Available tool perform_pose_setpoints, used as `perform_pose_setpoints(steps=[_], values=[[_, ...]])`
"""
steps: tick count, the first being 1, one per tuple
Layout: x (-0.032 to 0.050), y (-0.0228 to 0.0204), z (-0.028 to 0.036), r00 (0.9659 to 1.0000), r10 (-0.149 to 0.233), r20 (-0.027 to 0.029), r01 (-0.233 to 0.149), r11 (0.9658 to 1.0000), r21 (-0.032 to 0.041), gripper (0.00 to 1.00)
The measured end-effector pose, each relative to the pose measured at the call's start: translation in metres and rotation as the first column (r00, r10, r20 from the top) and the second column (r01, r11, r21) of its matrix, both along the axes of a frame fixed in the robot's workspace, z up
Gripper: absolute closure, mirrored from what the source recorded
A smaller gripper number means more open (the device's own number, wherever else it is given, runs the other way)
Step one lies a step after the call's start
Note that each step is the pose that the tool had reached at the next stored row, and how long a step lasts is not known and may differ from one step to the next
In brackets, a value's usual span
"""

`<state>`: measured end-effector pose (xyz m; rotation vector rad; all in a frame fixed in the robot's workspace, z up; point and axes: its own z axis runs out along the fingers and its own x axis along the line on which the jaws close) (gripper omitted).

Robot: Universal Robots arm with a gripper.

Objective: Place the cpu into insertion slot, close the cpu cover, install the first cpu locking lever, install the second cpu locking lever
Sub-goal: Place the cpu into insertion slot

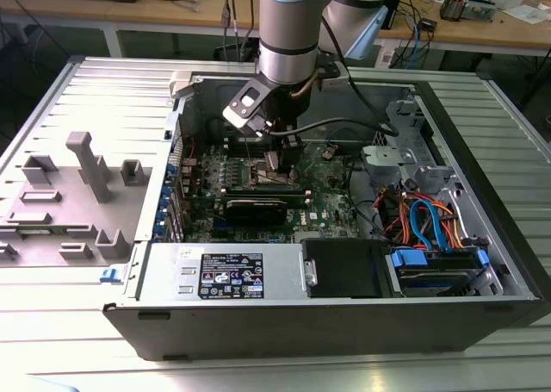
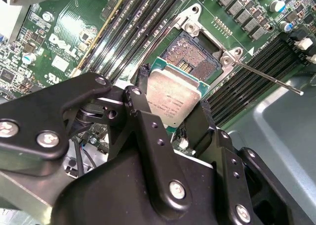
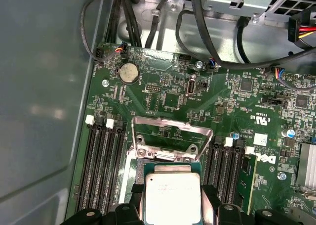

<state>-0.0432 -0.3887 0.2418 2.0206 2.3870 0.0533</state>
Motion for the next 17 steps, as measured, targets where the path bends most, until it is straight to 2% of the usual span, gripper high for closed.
perform_pose_setpoints(steps=[3, 8, 11, 14, 17], values=[[0.0, 0.0, 0.0008, 1.0, 0.0, 0.0, 0.0, 1.0, 0.0001, 0.45], [0.0, 0.0, 0.0096, 1.0, 0.0, 0.0, 0.0, 1.0, -0.0003, 0.45], [0.0, 0.0, 0.0102, 1.0, -0.001, 0.0001, 0.001, 1.0, -0.0001, 0.45], [0.0, -0.0001, 0.0102, 0.9993, -0.037, -0.0002, 0.037, 0.9993, -0.0007, 0.45], [0.0, 0.0, 0.0101, 0.9991, -0.042, 0.0, 0.042, 0.9991, -0.0004, 0.45]])
